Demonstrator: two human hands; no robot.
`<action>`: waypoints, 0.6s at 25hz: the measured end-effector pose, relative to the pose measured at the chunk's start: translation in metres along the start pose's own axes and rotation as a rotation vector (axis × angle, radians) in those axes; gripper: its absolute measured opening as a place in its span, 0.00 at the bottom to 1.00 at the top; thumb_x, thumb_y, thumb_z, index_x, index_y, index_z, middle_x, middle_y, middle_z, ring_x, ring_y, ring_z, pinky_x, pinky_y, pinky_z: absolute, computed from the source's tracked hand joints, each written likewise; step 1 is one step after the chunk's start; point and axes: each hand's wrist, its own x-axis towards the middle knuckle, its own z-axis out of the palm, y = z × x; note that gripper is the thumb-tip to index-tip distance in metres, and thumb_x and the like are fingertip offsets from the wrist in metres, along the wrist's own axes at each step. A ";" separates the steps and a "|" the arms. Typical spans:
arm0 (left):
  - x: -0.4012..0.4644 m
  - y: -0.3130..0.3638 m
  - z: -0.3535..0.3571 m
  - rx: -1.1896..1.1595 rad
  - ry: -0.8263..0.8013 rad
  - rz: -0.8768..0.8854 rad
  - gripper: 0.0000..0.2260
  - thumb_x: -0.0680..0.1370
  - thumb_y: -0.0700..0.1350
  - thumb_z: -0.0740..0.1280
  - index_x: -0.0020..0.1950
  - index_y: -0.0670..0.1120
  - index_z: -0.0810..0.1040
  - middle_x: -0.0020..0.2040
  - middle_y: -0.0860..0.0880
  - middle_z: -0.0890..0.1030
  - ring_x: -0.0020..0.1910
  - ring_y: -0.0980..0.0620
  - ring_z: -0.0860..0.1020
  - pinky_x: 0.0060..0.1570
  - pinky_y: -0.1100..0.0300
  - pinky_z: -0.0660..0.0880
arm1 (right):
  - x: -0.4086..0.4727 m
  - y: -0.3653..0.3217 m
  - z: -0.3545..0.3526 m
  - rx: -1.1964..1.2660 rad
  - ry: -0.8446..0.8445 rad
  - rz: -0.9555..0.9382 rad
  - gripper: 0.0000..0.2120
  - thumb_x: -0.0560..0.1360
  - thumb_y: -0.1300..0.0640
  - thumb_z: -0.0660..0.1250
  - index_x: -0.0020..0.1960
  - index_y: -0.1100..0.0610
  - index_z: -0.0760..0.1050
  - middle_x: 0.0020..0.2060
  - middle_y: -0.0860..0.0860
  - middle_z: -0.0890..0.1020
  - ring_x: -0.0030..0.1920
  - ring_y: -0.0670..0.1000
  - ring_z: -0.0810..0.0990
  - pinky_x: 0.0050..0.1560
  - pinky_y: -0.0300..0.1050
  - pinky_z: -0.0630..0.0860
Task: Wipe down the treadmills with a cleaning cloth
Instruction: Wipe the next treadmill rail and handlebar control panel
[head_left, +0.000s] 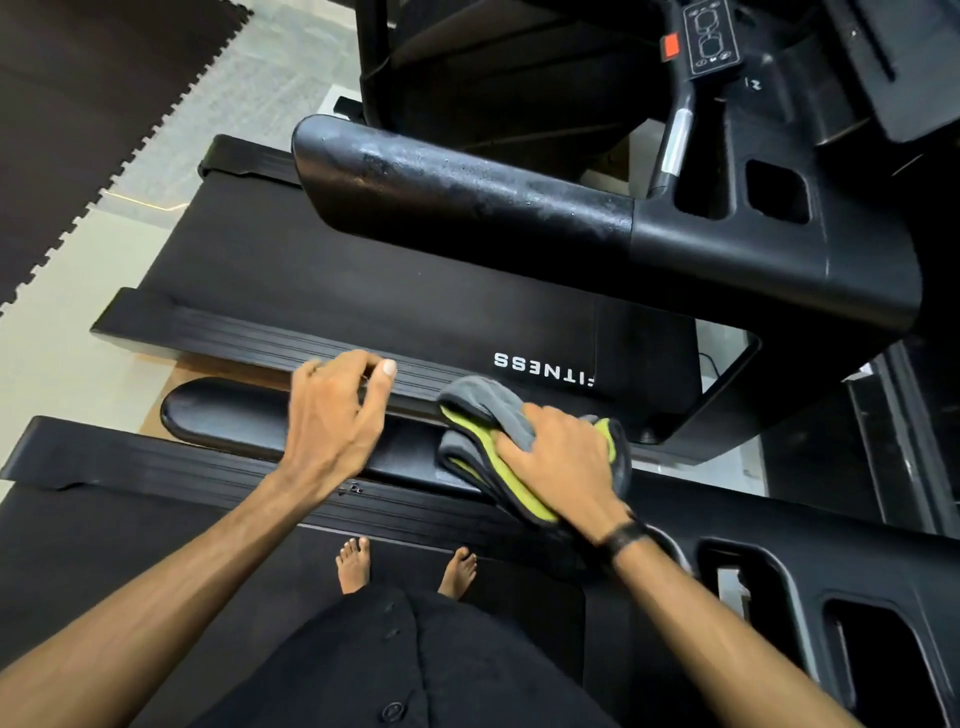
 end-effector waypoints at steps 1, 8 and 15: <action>0.003 -0.012 -0.010 0.036 0.016 0.019 0.16 0.82 0.54 0.57 0.46 0.46 0.78 0.38 0.53 0.79 0.37 0.49 0.76 0.62 0.38 0.69 | -0.011 0.016 -0.006 -0.009 0.026 0.007 0.22 0.69 0.34 0.55 0.43 0.50 0.76 0.37 0.52 0.81 0.41 0.59 0.82 0.37 0.50 0.69; 0.014 -0.067 -0.035 0.303 -0.052 0.017 0.19 0.82 0.58 0.53 0.49 0.45 0.76 0.45 0.47 0.81 0.47 0.45 0.79 0.71 0.39 0.58 | 0.040 0.076 -0.006 -0.070 -0.503 0.415 0.29 0.73 0.32 0.63 0.65 0.50 0.78 0.60 0.56 0.82 0.61 0.60 0.79 0.55 0.51 0.71; 0.013 -0.067 -0.034 0.254 -0.004 -0.039 0.19 0.83 0.58 0.52 0.47 0.46 0.75 0.41 0.49 0.79 0.43 0.48 0.77 0.71 0.38 0.58 | 0.056 -0.053 0.017 0.007 -0.350 0.110 0.27 0.76 0.33 0.56 0.55 0.53 0.79 0.55 0.57 0.83 0.56 0.61 0.81 0.49 0.51 0.70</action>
